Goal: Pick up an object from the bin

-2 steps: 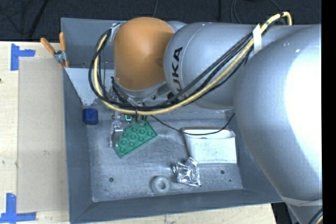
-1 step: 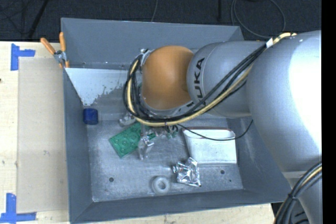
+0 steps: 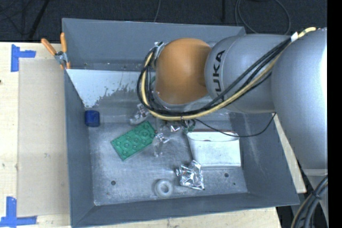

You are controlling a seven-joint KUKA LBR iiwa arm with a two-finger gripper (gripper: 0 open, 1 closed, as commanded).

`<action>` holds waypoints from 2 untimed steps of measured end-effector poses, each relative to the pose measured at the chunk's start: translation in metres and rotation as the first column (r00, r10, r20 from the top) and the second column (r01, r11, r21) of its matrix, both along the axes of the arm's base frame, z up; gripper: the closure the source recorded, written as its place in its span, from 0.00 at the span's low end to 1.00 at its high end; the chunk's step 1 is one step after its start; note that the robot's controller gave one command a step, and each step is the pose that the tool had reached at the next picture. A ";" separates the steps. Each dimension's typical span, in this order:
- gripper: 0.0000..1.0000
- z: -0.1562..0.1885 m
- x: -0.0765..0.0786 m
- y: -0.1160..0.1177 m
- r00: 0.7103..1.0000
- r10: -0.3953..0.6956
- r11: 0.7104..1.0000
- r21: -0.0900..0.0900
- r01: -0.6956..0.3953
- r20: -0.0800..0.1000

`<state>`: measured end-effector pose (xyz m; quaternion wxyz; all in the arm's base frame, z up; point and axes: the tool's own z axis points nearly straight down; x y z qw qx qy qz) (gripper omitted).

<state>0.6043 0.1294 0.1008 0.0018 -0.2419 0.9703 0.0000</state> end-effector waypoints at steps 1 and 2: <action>0.00 0.007 0.005 -0.002 1.000 0.015 1.000 0.001 -0.015 -0.002; 0.00 -0.027 0.016 0.003 0.983 0.183 0.983 0.001 -0.183 0.003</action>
Offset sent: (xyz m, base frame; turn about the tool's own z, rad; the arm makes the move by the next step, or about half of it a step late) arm 0.0047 -0.0034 0.0075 -0.0161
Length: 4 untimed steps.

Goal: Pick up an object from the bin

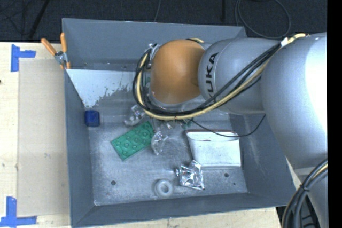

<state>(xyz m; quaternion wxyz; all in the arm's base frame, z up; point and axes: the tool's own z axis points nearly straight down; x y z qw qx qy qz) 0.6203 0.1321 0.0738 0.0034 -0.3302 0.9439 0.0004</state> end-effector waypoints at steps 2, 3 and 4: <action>1.00 0.004 0.003 0.001 1.000 -0.006 1.000 0.002 0.006 0.002; 1.00 0.096 0.005 0.002 1.000 -0.010 1.000 0.000 0.010 0.004; 1.00 0.112 0.005 0.002 1.000 -0.016 1.000 -0.001 0.016 -0.002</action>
Offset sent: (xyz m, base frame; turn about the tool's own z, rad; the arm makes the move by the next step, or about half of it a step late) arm 0.0000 0.0000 0.0000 0.0000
